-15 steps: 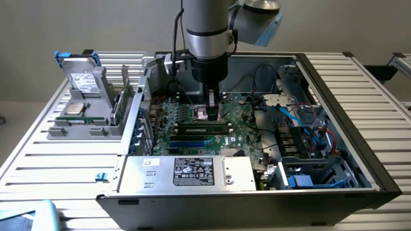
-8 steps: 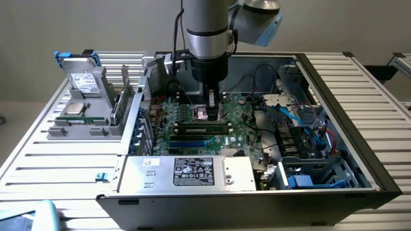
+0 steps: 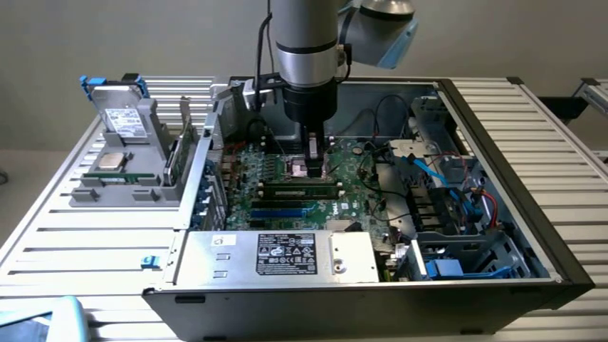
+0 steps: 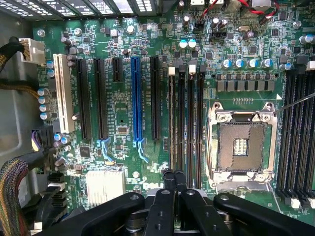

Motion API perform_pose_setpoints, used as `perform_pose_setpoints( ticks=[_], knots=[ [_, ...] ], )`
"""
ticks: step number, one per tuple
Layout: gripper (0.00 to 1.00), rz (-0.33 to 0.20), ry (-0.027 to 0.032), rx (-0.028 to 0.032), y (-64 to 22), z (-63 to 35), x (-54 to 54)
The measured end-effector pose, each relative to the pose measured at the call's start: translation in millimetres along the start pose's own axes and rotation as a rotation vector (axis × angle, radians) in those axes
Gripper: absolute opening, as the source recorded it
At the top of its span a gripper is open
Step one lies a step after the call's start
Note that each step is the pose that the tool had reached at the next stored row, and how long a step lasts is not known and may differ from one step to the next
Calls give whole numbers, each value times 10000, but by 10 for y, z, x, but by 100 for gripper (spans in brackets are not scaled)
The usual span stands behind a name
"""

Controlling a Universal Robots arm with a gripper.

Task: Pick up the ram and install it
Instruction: 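Press down the ram until it locks into place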

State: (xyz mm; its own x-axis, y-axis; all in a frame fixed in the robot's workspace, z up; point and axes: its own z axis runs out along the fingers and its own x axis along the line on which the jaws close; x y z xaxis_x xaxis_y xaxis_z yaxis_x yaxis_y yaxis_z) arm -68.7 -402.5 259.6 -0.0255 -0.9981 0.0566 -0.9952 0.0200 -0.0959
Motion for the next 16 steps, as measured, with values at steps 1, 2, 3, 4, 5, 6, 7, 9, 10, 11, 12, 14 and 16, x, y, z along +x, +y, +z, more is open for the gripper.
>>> perform_pose_setpoints(
  ticks=[1,2,3,4,5,6,7,9,10,11,12,14,16],
  knots=[
    [11,0,0,0,0,0,0],
    [11,0,1,-1,0,0,-1],
    [11,-2,9,-2,-2,0,-1],
    [11,-6,10,-61,-31,4,-1],
    [11,-11,12,-158,-54,8,-1],
    [11,-16,12,-227,-82,15,-1],
    [11,-18,13,-270,-101,26,-2],
    [11,-22,17,-331,-114,50,-4],
    [11,-23,17,-355,-118,64,-4],
    [11,-24,17,-372,-125,78,-5],
    [11,-24,15,-380,-136,95,-6],
    [11,-25,18,-406,-160,126,-6],
    [11,-28,18,-438,-172,159,-4]
  ],
)
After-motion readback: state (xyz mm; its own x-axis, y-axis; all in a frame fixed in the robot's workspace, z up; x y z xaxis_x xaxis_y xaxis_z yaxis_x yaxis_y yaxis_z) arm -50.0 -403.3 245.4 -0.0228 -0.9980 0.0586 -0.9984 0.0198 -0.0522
